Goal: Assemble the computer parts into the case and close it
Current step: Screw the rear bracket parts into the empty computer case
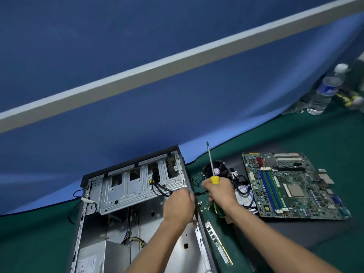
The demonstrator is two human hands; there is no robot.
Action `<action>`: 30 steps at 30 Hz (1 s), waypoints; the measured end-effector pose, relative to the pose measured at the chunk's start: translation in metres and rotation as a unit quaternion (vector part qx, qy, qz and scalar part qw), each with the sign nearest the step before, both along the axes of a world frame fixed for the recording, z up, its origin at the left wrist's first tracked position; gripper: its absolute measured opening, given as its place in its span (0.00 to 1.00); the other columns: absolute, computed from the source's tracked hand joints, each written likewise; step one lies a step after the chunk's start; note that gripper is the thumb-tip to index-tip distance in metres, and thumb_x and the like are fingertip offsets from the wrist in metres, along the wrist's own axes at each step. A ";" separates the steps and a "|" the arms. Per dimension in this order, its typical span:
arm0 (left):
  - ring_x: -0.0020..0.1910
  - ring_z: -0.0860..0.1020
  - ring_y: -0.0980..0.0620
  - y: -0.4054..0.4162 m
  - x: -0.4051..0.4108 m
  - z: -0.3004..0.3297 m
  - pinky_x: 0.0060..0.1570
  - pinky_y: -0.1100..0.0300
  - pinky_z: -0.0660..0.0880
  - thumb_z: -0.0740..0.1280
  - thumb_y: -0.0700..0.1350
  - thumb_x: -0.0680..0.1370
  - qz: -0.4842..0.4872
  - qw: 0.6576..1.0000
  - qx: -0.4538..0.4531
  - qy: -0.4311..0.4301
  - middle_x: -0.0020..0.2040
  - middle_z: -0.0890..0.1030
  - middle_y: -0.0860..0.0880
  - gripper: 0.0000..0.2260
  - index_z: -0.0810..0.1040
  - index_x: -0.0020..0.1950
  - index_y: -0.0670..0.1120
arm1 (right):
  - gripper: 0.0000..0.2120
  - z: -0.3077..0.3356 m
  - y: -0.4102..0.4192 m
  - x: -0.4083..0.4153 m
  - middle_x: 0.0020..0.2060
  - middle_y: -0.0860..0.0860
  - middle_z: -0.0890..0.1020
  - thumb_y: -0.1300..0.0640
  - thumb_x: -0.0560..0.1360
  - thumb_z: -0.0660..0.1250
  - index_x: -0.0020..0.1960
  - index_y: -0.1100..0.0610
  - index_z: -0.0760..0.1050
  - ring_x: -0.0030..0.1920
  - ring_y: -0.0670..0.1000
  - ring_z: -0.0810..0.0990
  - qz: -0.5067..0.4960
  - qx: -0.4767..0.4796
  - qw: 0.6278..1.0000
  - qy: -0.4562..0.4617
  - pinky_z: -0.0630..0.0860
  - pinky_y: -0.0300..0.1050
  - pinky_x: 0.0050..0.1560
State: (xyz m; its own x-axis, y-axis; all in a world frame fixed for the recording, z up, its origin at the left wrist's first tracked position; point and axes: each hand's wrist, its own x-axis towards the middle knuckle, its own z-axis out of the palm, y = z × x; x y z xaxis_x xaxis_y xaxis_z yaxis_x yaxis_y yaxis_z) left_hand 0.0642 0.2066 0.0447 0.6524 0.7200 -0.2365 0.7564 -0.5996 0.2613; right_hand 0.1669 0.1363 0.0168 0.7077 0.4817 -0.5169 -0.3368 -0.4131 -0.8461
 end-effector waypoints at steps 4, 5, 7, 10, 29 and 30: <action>0.34 0.76 0.50 0.015 -0.010 0.037 0.36 0.58 0.71 0.56 0.44 0.81 0.079 0.966 -0.176 -0.170 0.35 0.78 0.48 0.12 0.74 0.40 0.46 | 0.07 0.052 0.000 -0.022 0.20 0.47 0.72 0.64 0.74 0.69 0.37 0.57 0.79 0.20 0.45 0.69 0.044 0.072 0.996 -0.020 0.69 0.41 0.26; 0.30 0.74 0.52 0.017 -0.016 0.048 0.33 0.60 0.68 0.55 0.43 0.81 0.090 0.946 -0.227 -0.214 0.32 0.77 0.49 0.14 0.74 0.39 0.45 | 0.07 0.064 0.000 -0.031 0.20 0.47 0.72 0.64 0.74 0.69 0.37 0.58 0.79 0.20 0.45 0.69 0.058 0.089 0.994 -0.025 0.69 0.40 0.26; 0.24 0.70 0.54 0.019 -0.032 0.068 0.26 0.64 0.64 0.54 0.43 0.82 0.104 0.902 -0.312 -0.278 0.28 0.75 0.48 0.17 0.74 0.36 0.44 | 0.08 0.087 0.001 -0.052 0.18 0.47 0.72 0.64 0.74 0.69 0.36 0.58 0.79 0.20 0.45 0.67 0.077 0.122 0.989 -0.033 0.68 0.39 0.25; 0.17 0.65 0.59 0.020 -0.064 0.090 0.18 0.68 0.59 0.52 0.43 0.83 0.078 0.885 -0.348 -0.300 0.26 0.76 0.47 0.21 0.73 0.32 0.43 | 0.10 0.110 0.001 -0.086 0.17 0.48 0.72 0.66 0.74 0.67 0.34 0.60 0.78 0.19 0.45 0.65 0.082 0.152 0.984 -0.051 0.66 0.35 0.22; 0.25 0.78 0.56 0.034 -0.282 0.088 0.22 0.67 0.73 0.65 0.44 0.78 0.279 0.594 -0.542 -0.525 0.31 0.82 0.48 0.08 0.78 0.44 0.40 | 0.06 0.128 -0.036 -0.254 0.34 0.49 0.81 0.57 0.79 0.64 0.50 0.58 0.77 0.28 0.46 0.78 0.259 0.077 0.942 -0.199 0.74 0.38 0.33; 0.27 0.80 0.55 0.035 -0.289 0.088 0.24 0.66 0.75 0.64 0.43 0.79 0.290 0.567 -0.552 -0.539 0.32 0.83 0.46 0.08 0.78 0.45 0.39 | 0.06 0.128 -0.039 -0.258 0.34 0.48 0.80 0.56 0.78 0.65 0.53 0.58 0.77 0.29 0.45 0.77 0.277 0.074 0.933 -0.217 0.74 0.38 0.34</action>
